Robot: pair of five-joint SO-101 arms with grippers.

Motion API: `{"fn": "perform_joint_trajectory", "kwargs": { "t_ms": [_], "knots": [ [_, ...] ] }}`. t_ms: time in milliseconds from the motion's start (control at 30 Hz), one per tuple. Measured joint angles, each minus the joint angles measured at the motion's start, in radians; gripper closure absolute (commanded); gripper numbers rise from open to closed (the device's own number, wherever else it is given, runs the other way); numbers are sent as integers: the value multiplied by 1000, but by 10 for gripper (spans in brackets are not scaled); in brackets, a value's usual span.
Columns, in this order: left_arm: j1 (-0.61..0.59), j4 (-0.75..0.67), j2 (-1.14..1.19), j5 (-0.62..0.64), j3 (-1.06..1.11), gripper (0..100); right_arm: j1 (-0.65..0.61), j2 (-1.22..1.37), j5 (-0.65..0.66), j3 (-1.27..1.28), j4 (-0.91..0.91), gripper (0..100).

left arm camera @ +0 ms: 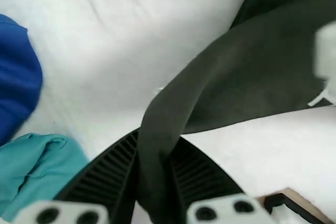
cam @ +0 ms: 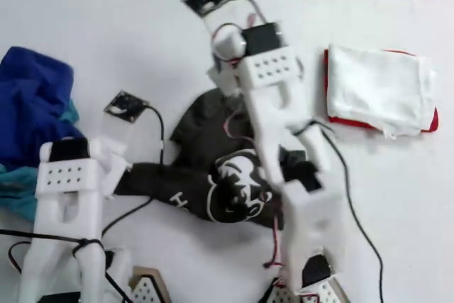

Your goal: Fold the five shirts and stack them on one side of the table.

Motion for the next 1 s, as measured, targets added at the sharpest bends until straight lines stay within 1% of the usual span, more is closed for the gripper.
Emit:
{"fn": "perform_joint_trajectory", "kwargs": {
  "t_ms": [133,267,333,400,467,800,867,900,967,1000],
  "knots": [
    [-2,0,0,0,0,976,-29,198,-37,-169,-40,832],
    [-2,3,0,0,0,976,-23,374,-46,-313,-48,830],
    [-2,8,0,0,0,976,-25,454,-46,-367,-48,796],
    [-2,8,0,0,0,976,-26,522,-46,-411,-48,738],
    [-2,8,0,0,0,976,-29,572,-46,-445,-48,709],
    [-2,8,0,0,0,976,-94,687,-46,-511,-54,713],
    [-2,8,0,0,0,976,-97,701,-46,-522,-55,762],
    [-2,8,0,0,0,976,-97,707,-46,-525,-55,816],
    [-2,8,0,0,0,976,-97,707,-46,-528,-55,978],
    [-2,8,0,0,0,976,-97,707,-46,-528,-55,988]
  ]
}}
